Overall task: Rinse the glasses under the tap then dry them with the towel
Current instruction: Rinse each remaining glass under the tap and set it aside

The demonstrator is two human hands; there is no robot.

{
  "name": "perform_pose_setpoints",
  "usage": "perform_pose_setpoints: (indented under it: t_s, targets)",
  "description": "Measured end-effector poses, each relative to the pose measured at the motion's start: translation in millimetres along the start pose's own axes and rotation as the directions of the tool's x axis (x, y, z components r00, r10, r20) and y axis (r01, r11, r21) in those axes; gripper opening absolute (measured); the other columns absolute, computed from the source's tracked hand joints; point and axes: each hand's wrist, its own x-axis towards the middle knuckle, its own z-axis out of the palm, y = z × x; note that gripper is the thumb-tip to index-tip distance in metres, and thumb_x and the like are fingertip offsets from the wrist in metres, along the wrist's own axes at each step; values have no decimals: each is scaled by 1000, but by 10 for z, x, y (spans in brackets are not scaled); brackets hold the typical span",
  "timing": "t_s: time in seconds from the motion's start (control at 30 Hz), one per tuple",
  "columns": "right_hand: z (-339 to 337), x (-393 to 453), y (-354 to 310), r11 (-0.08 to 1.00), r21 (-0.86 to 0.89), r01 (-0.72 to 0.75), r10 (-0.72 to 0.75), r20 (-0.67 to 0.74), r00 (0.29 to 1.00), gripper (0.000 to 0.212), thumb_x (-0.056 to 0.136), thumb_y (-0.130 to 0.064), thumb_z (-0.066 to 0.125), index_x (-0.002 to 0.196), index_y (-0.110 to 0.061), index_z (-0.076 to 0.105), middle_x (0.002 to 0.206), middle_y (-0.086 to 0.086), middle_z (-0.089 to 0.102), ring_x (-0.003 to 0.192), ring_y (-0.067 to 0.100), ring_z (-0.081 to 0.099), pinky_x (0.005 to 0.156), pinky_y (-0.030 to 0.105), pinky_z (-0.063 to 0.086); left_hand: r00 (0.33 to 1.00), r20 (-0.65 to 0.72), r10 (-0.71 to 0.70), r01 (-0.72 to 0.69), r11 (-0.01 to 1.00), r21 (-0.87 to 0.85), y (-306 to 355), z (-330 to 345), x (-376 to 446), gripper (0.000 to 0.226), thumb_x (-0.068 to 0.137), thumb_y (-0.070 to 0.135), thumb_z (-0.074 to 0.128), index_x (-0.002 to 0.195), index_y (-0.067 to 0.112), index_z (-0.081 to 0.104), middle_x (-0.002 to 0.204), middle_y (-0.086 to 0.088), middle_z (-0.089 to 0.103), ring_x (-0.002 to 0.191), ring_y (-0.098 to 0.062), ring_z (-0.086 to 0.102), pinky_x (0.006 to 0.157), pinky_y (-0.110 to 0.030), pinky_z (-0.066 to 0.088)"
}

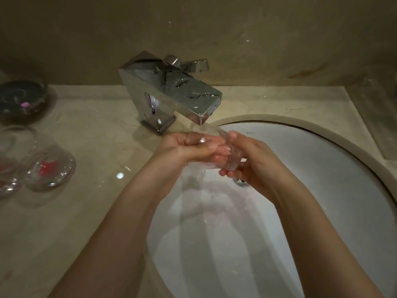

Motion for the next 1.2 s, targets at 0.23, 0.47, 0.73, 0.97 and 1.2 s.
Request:
perform_pose_setpoints:
  t_s: [0.23,0.47,0.73,0.97,1.2]
  targets:
    - [-84,0,21,995,92,49,-57,84,995,35,78,-28,75,111,-17,66,111,6,68,89,21,71,71,30,57,1000,-16,27,-27,1000,-13,-14,1,-12,14,70,10,68,82,11,75,87,-8,76,78,-21,74,74,-25,57]
    - [-113,6,-19,998,58,-16,11,95,995,27,84,-29,66,103,-10,67,84,8,70,68,20,70,59,26,54,999,-2,43,-43,999,-12,-9,-7,20,21,73,8,71,93,4,73,92,-16,75,80,-26,73,77,-27,57]
    - [-163,29,-47,987,62,-146,140,97,985,49,86,-52,52,107,-11,68,93,14,73,78,26,73,58,26,59,999,16,40,-39,998,-40,-79,21,42,17,72,6,69,85,12,77,88,-10,76,82,-23,74,79,-27,57]
    - [-211,64,-11,997,-7,81,-79,110,991,58,61,-5,83,115,-15,64,107,3,66,89,18,69,73,31,57,1000,28,8,-5,997,-76,-88,36,56,12,75,6,71,83,12,78,87,-9,76,82,-21,74,78,-27,57]
    - [-151,76,-109,976,4,-219,217,133,967,43,88,-51,54,102,-12,66,79,13,68,51,18,64,44,20,48,999,42,12,-11,1000,-20,-84,91,70,24,70,12,67,94,10,72,87,-7,76,81,-18,74,78,-23,56]
